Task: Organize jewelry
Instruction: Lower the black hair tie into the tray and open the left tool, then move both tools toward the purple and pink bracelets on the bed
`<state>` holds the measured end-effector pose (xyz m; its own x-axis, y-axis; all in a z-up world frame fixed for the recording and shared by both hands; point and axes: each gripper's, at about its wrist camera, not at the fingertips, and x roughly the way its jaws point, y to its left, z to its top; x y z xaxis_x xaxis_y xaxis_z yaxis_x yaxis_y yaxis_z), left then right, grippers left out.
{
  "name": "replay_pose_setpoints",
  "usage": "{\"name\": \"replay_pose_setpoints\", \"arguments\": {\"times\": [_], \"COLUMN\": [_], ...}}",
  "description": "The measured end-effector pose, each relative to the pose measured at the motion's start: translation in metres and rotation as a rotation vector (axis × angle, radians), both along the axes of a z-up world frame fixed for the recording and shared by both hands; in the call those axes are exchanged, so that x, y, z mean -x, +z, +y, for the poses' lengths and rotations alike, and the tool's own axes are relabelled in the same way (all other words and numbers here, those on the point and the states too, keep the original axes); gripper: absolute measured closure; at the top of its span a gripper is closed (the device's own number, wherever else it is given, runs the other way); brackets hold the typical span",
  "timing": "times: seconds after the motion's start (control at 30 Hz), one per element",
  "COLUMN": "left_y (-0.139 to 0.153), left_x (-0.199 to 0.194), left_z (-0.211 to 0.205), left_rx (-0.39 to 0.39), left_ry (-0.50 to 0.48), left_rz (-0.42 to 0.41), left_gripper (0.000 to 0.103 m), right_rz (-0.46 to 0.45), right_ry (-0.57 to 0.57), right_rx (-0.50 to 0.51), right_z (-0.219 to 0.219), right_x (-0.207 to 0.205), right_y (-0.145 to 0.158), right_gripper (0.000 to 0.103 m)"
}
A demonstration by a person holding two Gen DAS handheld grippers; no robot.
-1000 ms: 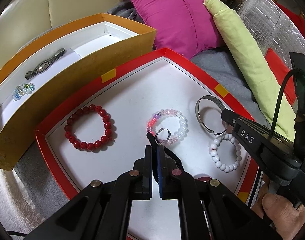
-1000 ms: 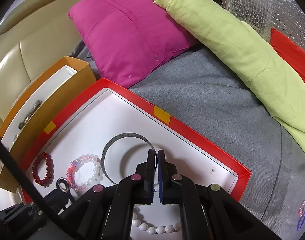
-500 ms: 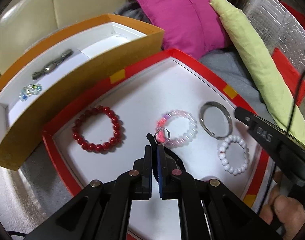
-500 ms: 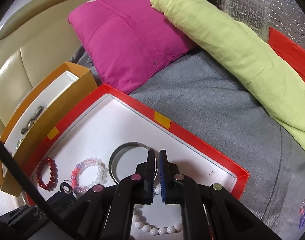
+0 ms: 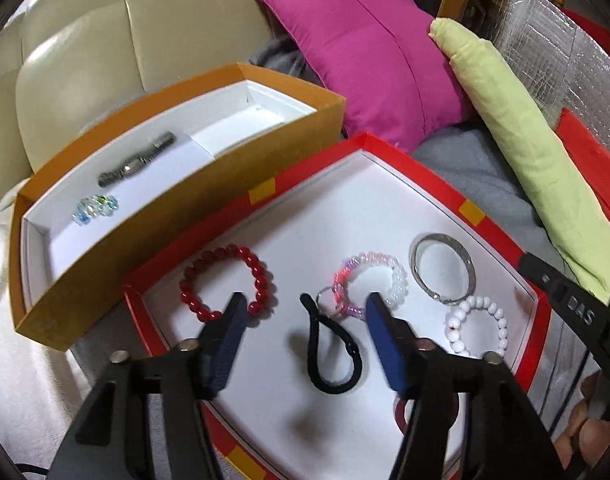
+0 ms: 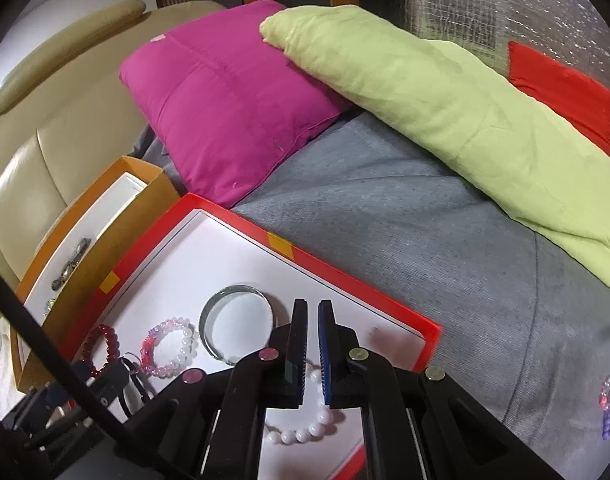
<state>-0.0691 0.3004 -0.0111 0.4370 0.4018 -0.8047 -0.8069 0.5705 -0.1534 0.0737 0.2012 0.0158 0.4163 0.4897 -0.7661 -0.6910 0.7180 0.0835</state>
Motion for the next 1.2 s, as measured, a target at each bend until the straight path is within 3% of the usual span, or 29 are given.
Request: {"name": "replay_pose_setpoints", "arguments": {"times": [0.13, 0.27, 0.33, 0.6, 0.73, 0.93, 1.13, 1.2], "left_y": [0.010, 0.023, 0.031, 0.052, 0.054, 0.049, 0.043, 0.041], "left_x": [0.004, 0.007, 0.007, -0.005, -0.021, -0.054, -0.077, -0.084], "left_z": [-0.003, -0.013, -0.022, -0.065, -0.091, -0.138, -0.181, -0.194], "left_rx": [-0.040, -0.074, -0.090, -0.189, -0.219, -0.257, -0.272, -0.286], "left_ry": [0.042, 0.069, 0.067, 0.021, -0.049, -0.186, -0.314, -0.355], "left_rz": [-0.025, -0.092, -0.142, -0.240, -0.244, -0.209, -0.179, -0.170], "left_gripper": [0.037, 0.033, 0.032, 0.027, 0.026, 0.026, 0.026, 0.026], "right_rz": [-0.005, 0.003, 0.005, 0.007, 0.023, 0.121, 0.139, 0.154], "right_ry": [-0.021, -0.059, -0.079, -0.244, -0.361, -0.542, -0.562, -0.542], "right_rx": [-0.025, -0.049, -0.062, -0.098, -0.096, -0.107, -0.106, -0.050], "right_z": [-0.021, -0.058, -0.081, -0.215, -0.284, -0.368, -0.375, -0.365], "right_x": [0.002, 0.003, 0.004, -0.004, -0.015, -0.052, -0.087, -0.100], "right_y": [0.005, 0.008, 0.010, 0.014, 0.005, -0.019, -0.023, -0.030], "right_gripper": [0.095, 0.080, 0.080, 0.074, 0.073, 0.073, 0.073, 0.073]}}
